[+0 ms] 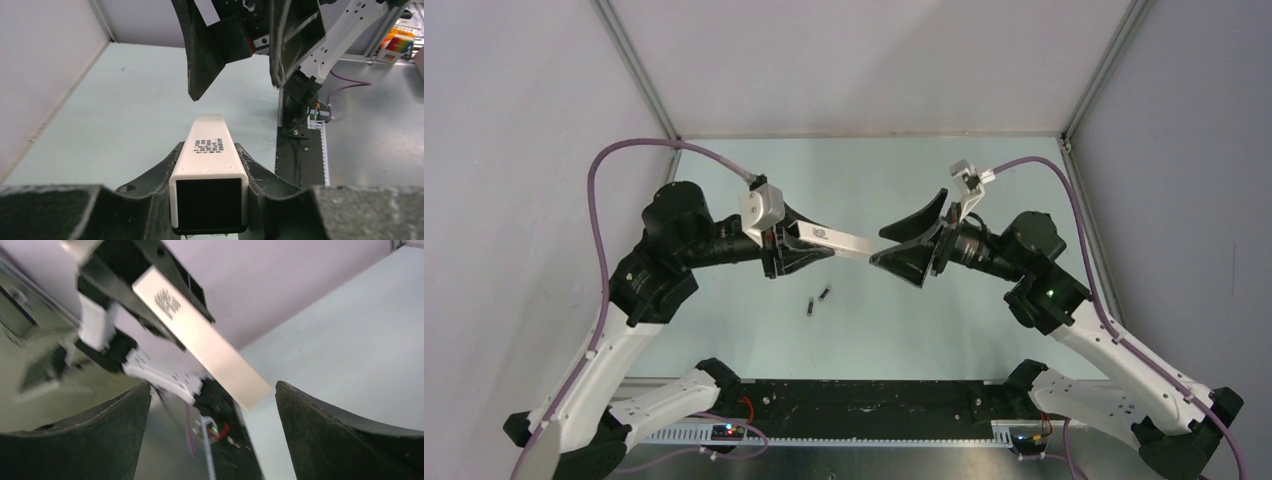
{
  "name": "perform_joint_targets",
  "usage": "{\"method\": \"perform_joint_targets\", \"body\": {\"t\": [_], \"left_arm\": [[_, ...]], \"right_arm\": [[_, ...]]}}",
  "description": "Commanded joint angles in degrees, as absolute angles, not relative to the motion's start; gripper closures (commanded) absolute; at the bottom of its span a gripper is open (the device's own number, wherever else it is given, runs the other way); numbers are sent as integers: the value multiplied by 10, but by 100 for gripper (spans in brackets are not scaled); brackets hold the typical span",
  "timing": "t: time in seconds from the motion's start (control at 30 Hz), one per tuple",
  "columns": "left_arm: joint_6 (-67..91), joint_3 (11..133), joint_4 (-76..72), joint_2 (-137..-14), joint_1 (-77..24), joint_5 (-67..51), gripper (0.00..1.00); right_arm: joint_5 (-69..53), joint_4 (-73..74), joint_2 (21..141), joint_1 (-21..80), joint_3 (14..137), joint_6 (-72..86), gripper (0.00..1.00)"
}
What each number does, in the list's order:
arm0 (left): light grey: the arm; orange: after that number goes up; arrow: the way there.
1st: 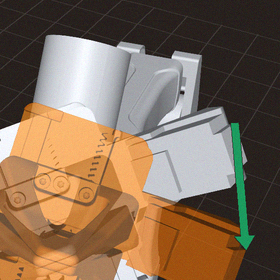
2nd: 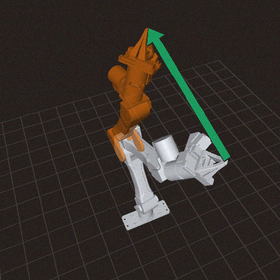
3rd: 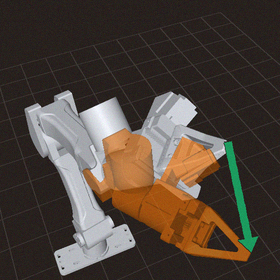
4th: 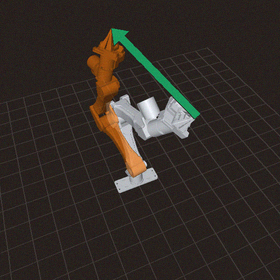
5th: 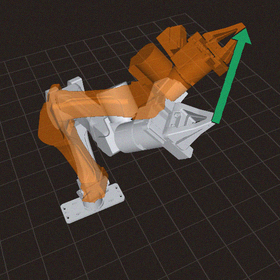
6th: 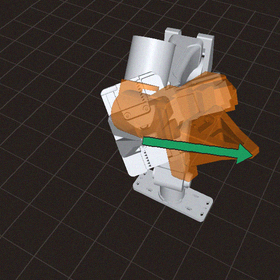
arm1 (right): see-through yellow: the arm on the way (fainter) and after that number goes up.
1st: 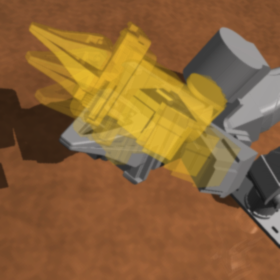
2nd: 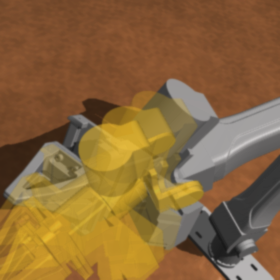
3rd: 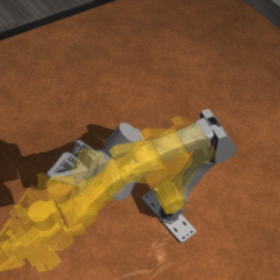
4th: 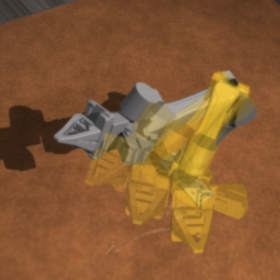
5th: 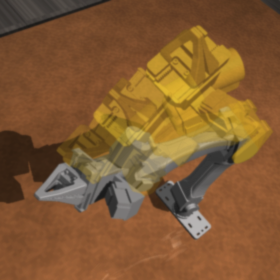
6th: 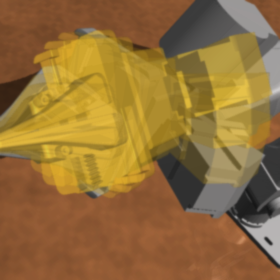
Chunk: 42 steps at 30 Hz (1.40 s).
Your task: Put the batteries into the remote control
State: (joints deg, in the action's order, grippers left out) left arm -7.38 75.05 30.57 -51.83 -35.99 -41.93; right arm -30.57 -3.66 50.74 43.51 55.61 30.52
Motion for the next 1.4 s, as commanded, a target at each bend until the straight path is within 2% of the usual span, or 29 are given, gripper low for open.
{"method": "perform_joint_targets", "body": {"t": [0.0,0.17,0.4,0.6,0.83,1.07,1.27,1.37], "left_arm": [[-151,780,285,-517,-360,-416,100],[-186,769,252,-520,-355,-448,100],[-156,803,242,-575,-320,-569,100],[-113,851,241,-627,-304,-622,100],[-29,902,233,-660,-288,-637,100],[62,914,193,-658,-288,-623,100],[101,899,148,-638,-288,-589,100],[109,892,127,-634,-288,-579,100]], "right_arm": [[-200,-181,514,430,549,520,2],[-201,-179,552,401,555,628,2],[-239,-160,570,383,557,641,1],[-274,-245,584,368,528,697,2],[-290,-366,578,361,462,757,4],[-289,-507,593,367,447,804,6],[-290,-629,639,373,447,884,12],[-292,-644,653,384,452,898,15]]}}
